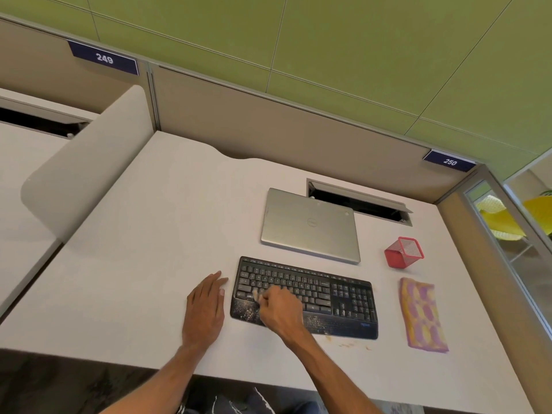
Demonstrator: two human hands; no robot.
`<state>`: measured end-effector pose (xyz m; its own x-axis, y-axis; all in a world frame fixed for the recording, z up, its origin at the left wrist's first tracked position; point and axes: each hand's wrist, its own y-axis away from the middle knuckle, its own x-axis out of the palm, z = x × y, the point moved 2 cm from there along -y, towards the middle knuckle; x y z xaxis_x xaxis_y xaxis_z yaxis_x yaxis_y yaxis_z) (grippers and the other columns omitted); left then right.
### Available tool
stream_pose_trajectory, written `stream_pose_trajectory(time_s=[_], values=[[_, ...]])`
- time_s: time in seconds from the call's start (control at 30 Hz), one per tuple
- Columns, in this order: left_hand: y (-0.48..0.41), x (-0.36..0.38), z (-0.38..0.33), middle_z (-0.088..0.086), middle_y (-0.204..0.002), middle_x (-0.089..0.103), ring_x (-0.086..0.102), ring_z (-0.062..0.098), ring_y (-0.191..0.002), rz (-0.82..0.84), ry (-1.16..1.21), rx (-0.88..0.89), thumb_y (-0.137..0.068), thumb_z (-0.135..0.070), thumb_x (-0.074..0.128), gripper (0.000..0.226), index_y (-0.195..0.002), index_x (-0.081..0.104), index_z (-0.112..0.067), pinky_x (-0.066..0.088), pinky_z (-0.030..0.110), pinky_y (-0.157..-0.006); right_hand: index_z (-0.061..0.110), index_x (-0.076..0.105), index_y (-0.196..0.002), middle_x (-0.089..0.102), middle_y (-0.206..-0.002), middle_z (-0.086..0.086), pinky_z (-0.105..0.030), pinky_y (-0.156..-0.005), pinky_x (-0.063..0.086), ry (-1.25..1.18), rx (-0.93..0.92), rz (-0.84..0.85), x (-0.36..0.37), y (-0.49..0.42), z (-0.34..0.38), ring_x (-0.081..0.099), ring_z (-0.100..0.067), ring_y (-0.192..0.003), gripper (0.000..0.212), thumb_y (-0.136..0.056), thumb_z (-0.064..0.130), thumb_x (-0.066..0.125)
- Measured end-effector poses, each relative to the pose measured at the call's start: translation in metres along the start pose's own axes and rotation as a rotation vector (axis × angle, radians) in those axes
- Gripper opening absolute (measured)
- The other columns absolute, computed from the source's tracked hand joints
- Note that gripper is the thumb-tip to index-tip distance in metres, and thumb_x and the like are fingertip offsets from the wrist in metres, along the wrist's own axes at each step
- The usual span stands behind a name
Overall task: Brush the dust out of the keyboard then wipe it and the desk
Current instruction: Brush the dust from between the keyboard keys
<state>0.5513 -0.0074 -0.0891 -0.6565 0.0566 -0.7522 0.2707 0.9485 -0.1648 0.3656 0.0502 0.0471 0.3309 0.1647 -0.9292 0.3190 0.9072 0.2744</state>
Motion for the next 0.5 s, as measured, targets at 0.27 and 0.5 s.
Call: stream_pose_trajectory(time_s=[0.27, 0.5], values=[[0.0, 0.0, -0.001, -0.009, -0.16, 0.055, 0.046, 0.012, -0.152, -0.005, -0.005, 0.007, -0.117, -0.036, 0.03, 0.045, -0.148, 0.062, -0.028, 0.037, 0.038, -0.125, 0.02, 0.075, -0.09, 0.07, -0.071, 0.008, -0.022, -0.048, 0.04, -0.013, 0.019, -0.05, -0.011, -0.005, 0.003, 0.055, -0.007, -0.053, 0.021, -0.1, 0.027, 0.057], [0.001, 0.002, 0.0, -0.009, -0.16, 0.055, 0.045, 0.012, -0.153, -0.007, -0.015, 0.008, -0.117, -0.036, 0.031, 0.045, -0.148, 0.062, -0.028, 0.036, 0.037, -0.126, 0.017, 0.072, -0.083, 0.076, -0.08, 0.005, -0.033, -0.066, 0.062, 0.014, 0.011, 0.113, 0.0, -0.004, 0.002, 0.069, -0.014, -0.064, 0.016, -0.093, 0.02, 0.06]])
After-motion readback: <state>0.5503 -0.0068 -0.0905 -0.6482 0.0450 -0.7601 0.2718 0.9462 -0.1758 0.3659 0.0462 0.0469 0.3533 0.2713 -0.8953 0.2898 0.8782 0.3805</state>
